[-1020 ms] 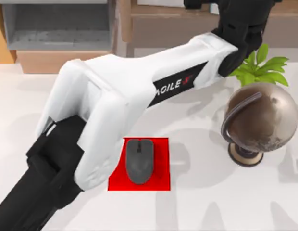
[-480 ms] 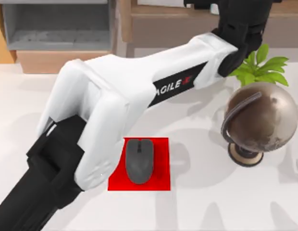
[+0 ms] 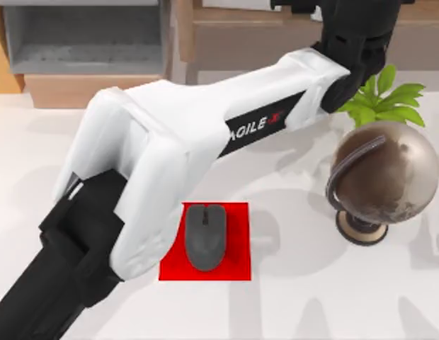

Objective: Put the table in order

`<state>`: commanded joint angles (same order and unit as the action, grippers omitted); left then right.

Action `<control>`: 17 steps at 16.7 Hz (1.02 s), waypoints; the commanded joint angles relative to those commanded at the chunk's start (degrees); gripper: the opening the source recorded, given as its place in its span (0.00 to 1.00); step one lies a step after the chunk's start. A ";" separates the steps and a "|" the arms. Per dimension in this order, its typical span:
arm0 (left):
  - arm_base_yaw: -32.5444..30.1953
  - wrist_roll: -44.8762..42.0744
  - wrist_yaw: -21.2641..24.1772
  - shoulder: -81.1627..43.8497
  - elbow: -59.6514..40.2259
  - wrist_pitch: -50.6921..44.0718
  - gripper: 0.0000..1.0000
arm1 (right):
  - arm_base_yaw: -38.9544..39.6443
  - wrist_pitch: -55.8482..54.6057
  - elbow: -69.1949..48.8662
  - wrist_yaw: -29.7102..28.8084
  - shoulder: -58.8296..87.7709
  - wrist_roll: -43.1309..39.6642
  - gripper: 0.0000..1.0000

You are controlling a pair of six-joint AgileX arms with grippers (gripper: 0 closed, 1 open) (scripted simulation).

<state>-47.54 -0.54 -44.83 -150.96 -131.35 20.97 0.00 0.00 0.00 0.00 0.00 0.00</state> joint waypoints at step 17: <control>-3.08 -0.38 -2.91 8.89 13.56 4.79 0.00 | 0.00 0.00 0.00 0.00 0.00 0.00 1.00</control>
<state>-50.62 -0.92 -47.74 -142.07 -117.79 25.77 0.00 0.00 0.00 0.00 0.00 0.00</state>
